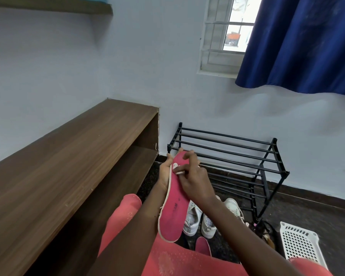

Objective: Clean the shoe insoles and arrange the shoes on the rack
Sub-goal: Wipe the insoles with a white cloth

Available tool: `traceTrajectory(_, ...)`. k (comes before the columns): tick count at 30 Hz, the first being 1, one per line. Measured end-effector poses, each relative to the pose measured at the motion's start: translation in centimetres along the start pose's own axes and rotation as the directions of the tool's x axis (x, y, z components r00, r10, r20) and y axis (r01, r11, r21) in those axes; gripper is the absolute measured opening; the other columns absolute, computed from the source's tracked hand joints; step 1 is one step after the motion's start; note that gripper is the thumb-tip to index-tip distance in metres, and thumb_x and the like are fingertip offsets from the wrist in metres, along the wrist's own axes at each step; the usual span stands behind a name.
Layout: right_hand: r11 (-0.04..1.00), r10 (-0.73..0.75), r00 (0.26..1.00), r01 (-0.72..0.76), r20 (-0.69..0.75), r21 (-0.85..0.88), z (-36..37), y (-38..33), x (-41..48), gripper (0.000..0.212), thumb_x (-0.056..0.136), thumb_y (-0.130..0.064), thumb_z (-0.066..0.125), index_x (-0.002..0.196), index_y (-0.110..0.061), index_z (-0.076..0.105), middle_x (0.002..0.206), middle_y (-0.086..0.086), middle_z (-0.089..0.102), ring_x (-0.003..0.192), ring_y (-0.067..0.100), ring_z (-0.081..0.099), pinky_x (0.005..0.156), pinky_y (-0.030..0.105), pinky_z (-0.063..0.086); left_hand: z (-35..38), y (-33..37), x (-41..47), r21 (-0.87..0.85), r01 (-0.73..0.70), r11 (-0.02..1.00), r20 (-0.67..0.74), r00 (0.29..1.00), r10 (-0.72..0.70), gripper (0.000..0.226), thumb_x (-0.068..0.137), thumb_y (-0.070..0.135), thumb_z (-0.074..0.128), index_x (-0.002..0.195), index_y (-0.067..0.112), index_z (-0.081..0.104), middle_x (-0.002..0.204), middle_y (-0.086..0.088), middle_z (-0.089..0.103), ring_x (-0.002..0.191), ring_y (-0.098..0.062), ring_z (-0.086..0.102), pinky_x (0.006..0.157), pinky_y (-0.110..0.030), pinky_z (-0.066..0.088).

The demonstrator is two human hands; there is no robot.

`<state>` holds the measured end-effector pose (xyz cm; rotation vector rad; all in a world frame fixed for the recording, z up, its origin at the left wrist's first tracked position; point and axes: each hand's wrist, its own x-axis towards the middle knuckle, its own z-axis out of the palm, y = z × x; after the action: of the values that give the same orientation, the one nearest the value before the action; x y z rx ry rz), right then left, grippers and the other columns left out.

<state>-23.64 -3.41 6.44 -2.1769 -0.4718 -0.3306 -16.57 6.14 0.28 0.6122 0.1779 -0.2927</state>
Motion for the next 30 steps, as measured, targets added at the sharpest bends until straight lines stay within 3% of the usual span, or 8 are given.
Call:
traceTrajectory(2, 0.999, 0.023, 0.999, -0.022, -0.03, 0.029, -0.1, 0.3, 0.2, 0.04, 0.084, 0.005, 0.053, 0.121, -0.004, 0.041, 0.089, 0.005, 0.073, 0.083, 0.012, 0.063, 0.071, 0.0, 0.037, 0.0, 0.0, -0.1, 0.026, -0.011, 1.0, -0.025, 1.0, 0.012, 0.058, 0.097, 0.052, 0.023, 0.139, 0.017, 0.042, 0.137, -0.013, 0.05, 0.13, -0.03, 0.043, 0.113, -0.041, 0.03)
traceTrajectory(5, 0.999, 0.045, 0.996, -0.045, -0.083, -0.002, -0.2, 0.4, 1.0, 0.048, 0.083, -0.002, 0.06, 0.126, -0.01, 0.041, 0.095, 0.004, 0.069, 0.084, 0.021, 0.064, 0.079, 0.022, 0.046, 0.2, 0.0, -0.7, 0.014, 0.017, 1.0, 0.008, 1.0, -0.017, 0.051, 0.098, 0.049, 0.023, 0.117, 0.013, 0.053, 0.08, -0.009, 0.069, 0.075, -0.018, 0.068, 0.07, -0.027, 0.058)
traceTrajectory(11, 0.983, 0.004, 0.995, -0.023, -0.1, -0.183, 0.5, 0.9, 2.0, 0.015, 0.081, -0.008, 0.069, 0.095, -0.007, 0.075, 0.099, 0.009, 0.064, 0.087, 0.023, 0.061, 0.075, 0.022, 0.041, -0.1, -0.1, -0.2, -0.027, -0.029, 0.999, 0.01, 1.0, 0.03, 0.056, 0.098, 0.045, 0.029, 0.104, 0.011, 0.073, 0.1, -0.011, 0.069, 0.086, -0.019, 0.066, 0.08, -0.03, 0.053)
traceTrajectory(13, 0.97, -0.034, 0.997, 0.015, -0.075, -0.241, 1.2, 0.9, 1.6, 0.014, 0.085, -0.009, 0.065, 0.094, -0.007, 0.075, 0.096, 0.009, 0.065, 0.084, 0.024, 0.061, 0.071, 0.023, 0.04, 0.3, 0.0, -0.9, -0.051, -0.015, 0.999, 0.057, 0.998, 0.018, 0.046, 0.087, 0.044, 0.059, 0.108, 0.005, 0.069, 0.109, -0.02, 0.067, 0.091, -0.029, 0.069, 0.076, -0.038, 0.057)
traceTrajectory(15, 0.948, -0.069, 0.995, 0.045, -0.065, -0.314, 1.6, 0.9, 1.4, 0.017, 0.088, -0.01, 0.059, 0.093, -0.008, 0.075, 0.098, 0.007, 0.065, 0.084, 0.024, 0.061, 0.067, 0.025, 0.038, 0.4, -0.3, -1.2, -0.043, -0.012, 0.999, 0.077, 0.997, 0.015, 0.071, 0.058, 0.037, 0.086, 0.115, 0.001, 0.063, 0.11, -0.024, 0.065, 0.093, -0.033, 0.069, 0.072, -0.042, 0.059)
traceTrajectory(18, 0.915, -0.071, 0.994, 0.031, -0.086, -0.402, 1.4, 1.5, 2.4, 0.019, 0.089, -0.01, 0.054, 0.089, -0.008, 0.073, 0.101, 0.008, 0.066, 0.086, 0.031, 0.06, 0.064, 0.027, 0.037, 0.7, -0.4, -1.6, -0.063, -0.023, 0.998, 0.056, 0.998, 0.026, 0.042, 0.082, 0.041, 0.059, 0.103, 0.007, 0.071, 0.102, -0.014, 0.068, 0.093, -0.026, 0.068, 0.08, -0.034, 0.055)
traceTrajectory(24, 0.86, -0.081, 0.996, 0.049, -0.041, -0.508, 0.2, 1.7, 3.9, 0.018, 0.083, -0.005, 0.056, 0.089, -0.003, 0.073, 0.089, 0.02, 0.066, 0.083, 0.036, 0.061, 0.064, 0.027, 0.036, 1.3, 0.3, -1.9, 0.008, 0.028, 1.0, 0.047, 0.998, -0.029, 0.051, 0.1, 0.047, 0.02, 0.119, 0.014, 0.055, 0.096, -0.007, 0.07, 0.088, -0.019, 0.068, 0.078, -0.029, 0.055)
traceTrajectory(30, 0.891, -0.266, 0.961, 0.274, 0.073, -0.362, 0.9, 0.7, 1.3, 0.022, 0.063, 0.002, 0.057, 0.07, -0.008, 0.075, 0.07, 0.01, 0.067, 0.06, 0.028, 0.065, 0.052, 0.025, 0.051, 1.2, 1.2, -1.5, -0.027, 0.034, 0.999, 0.167, 0.986, -0.029, 0.055, 0.098, 0.052, 0.016, 0.136, 0.024, 0.043, 0.132, -0.008, 0.053, 0.101, -0.033, 0.065, 0.082, -0.04, 0.056)
